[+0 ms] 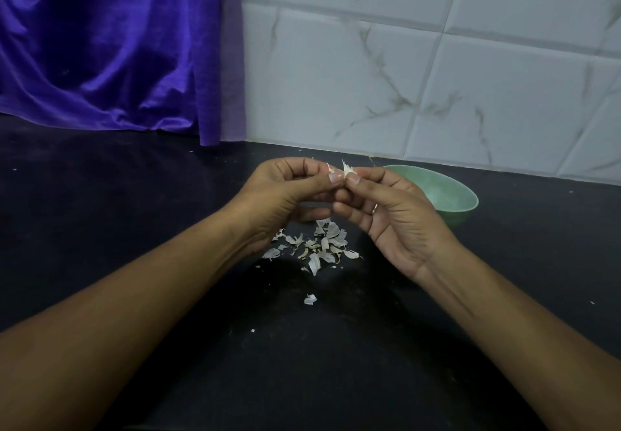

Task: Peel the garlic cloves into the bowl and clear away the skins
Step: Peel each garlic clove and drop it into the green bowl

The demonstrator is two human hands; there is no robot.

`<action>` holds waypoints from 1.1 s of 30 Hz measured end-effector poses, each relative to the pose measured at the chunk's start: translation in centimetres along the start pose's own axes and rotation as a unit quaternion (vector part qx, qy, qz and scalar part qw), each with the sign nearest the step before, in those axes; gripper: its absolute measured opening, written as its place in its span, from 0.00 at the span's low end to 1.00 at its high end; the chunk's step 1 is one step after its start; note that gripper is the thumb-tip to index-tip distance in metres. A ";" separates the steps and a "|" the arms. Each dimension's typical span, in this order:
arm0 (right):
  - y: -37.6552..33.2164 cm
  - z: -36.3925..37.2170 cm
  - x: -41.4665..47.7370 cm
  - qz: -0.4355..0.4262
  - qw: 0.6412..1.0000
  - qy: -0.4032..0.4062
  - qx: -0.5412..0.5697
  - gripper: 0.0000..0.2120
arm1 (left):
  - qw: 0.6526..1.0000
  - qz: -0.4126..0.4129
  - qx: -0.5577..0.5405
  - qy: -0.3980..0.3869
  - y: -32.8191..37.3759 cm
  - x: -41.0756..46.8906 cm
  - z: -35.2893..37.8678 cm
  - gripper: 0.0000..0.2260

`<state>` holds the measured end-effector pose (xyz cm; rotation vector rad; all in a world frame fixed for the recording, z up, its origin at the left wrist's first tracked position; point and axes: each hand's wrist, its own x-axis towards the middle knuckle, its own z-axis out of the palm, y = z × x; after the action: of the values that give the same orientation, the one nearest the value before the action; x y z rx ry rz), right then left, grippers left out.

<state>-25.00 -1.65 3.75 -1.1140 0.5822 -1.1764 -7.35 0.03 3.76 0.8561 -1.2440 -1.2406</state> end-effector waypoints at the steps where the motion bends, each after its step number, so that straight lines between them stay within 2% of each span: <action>1: 0.0 -0.1 0.1 -0.004 1.000 -0.002 -0.026 0.08 | 1.000 0.002 0.007 0.006 0.1 0.1 -0.1 0.08; 5: -1.2 -0.5 -0.1 -0.016 0.985 -0.050 -0.167 0.07 | 0.999 0.019 0.021 0.047 0.6 0.4 -0.8 0.05; 10: -1.8 -0.5 -1.1 0.115 0.935 -0.231 -0.241 0.11 | 0.995 0.020 0.053 0.082 0.3 0.7 -1.3 0.07; 13: -0.5 -0.6 -1.3 0.179 0.914 -0.277 -0.234 0.08 | 0.993 0.023 0.070 0.094 0.0 0.9 -1.4 0.11; 15: 0.7 -0.6 -0.8 0.171 0.931 -0.246 -0.207 0.09 | 0.992 0.028 0.081 0.098 0.0 0.9 -1.4 0.10; 18: 2.0 -0.9 0.5 0.099 0.972 -0.141 -0.158 0.11 | 0.990 0.035 0.097 0.095 -0.1 1.0 -1.5 0.08; 22: 2.1 -1.4 1.1 0.033 0.982 -0.068 -0.172 0.12 | 0.989 0.031 0.119 0.086 -0.1 0.8 -1.5 0.06; 29: 0.3 -2.3 0.9 0.031 0.944 -0.125 -0.305 0.07 | 0.988 0.024 0.138 0.062 0.0 0.9 -1.6 0.10; 33: 0.7 -2.7 1.0 0.032 0.884 -0.146 -0.443 0.05 | 0.980 -0.032 0.195 -0.030 0.2 0.7 -1.8 0.12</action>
<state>-26.65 -3.61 2.24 -1.9869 0.9476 -0.6334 -5.61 -0.84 3.75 1.1542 -1.5498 -1.0939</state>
